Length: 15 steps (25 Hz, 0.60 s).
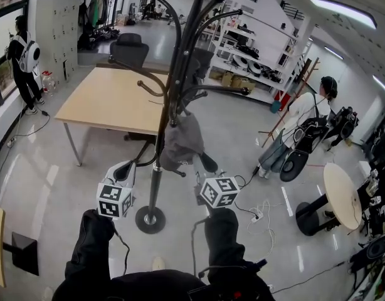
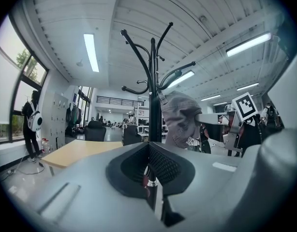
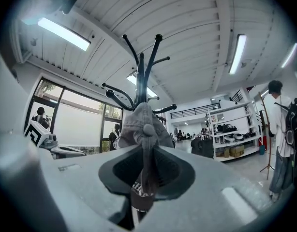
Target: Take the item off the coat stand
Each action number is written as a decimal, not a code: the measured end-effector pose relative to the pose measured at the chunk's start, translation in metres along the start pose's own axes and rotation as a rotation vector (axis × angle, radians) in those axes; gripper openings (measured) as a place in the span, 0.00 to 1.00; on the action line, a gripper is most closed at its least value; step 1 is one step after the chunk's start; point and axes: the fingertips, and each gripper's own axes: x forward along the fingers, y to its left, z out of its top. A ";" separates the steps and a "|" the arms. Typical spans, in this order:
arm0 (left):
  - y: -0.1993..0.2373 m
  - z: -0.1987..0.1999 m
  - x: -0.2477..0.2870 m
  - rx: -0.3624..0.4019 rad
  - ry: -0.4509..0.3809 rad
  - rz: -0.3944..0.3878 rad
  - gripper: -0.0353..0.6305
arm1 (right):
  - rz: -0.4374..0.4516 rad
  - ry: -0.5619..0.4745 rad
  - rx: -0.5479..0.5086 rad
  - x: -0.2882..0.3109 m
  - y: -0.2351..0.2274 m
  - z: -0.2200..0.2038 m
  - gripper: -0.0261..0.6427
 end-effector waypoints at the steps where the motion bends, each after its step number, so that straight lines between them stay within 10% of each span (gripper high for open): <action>1: 0.000 -0.001 0.000 0.000 -0.001 0.000 0.06 | -0.001 -0.003 0.004 -0.001 -0.001 0.001 0.11; 15: -0.002 0.005 -0.007 0.002 -0.005 -0.004 0.06 | -0.015 -0.062 -0.007 -0.014 -0.003 0.036 0.11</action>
